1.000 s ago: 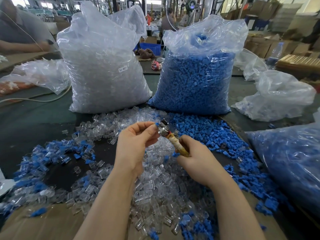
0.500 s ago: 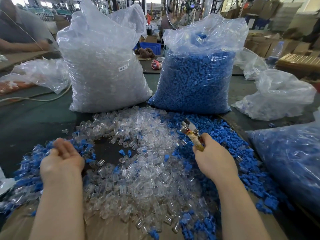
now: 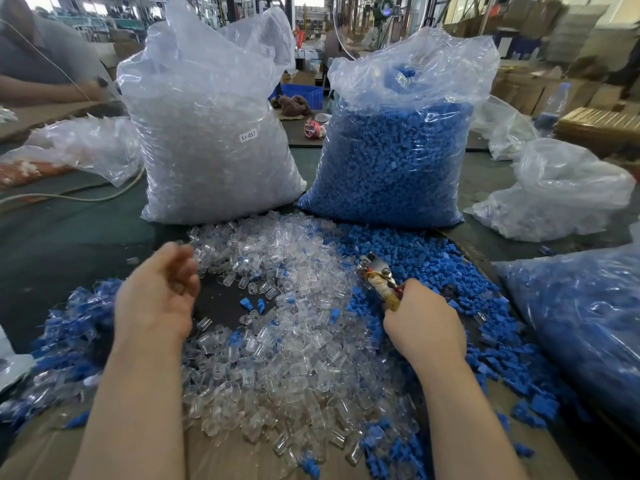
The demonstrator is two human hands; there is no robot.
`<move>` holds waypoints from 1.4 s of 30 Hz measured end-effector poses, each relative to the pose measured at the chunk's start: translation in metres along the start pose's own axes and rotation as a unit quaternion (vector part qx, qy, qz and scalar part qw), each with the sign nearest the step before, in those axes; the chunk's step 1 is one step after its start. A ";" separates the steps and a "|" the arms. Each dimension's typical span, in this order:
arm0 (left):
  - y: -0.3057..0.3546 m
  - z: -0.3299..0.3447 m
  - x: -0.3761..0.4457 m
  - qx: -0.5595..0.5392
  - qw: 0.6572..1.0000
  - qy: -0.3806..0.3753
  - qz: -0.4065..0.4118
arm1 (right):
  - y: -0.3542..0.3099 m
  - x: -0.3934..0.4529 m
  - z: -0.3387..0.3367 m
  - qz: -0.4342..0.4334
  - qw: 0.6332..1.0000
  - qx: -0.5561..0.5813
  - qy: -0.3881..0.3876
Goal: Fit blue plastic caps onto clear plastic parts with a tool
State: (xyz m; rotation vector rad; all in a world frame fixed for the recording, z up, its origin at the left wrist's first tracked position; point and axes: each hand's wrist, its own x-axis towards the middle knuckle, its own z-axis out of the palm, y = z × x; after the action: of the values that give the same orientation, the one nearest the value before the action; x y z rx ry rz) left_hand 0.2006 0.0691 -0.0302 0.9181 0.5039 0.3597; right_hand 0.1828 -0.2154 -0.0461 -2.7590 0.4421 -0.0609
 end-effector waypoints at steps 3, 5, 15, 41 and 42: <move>-0.018 0.015 -0.006 0.309 0.947 -0.055 0.070 | 0.000 0.001 0.000 0.003 1.000 -0.011 -0.003; -0.032 0.023 -0.013 0.480 0.862 -0.090 0.133 | 0.001 0.001 0.000 -0.007 1.000 -0.018 0.001; -0.058 0.031 -0.022 0.707 0.672 -0.114 0.186 | 0.003 0.002 0.001 -0.020 0.999 0.014 0.021; -0.046 0.042 -0.033 0.453 0.873 -0.144 0.112 | 0.000 0.005 -0.003 -0.034 0.998 -0.015 -0.052; -0.046 0.043 -0.034 0.446 0.876 -0.151 0.103 | 0.000 0.005 -0.004 -0.033 0.998 -0.013 -0.051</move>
State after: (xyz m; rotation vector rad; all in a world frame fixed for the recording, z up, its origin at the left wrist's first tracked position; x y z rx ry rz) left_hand 0.2003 -0.0021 -0.0377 1.9060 0.2649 0.1529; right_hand 0.1867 -0.2183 -0.0429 -2.7864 0.3263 0.0694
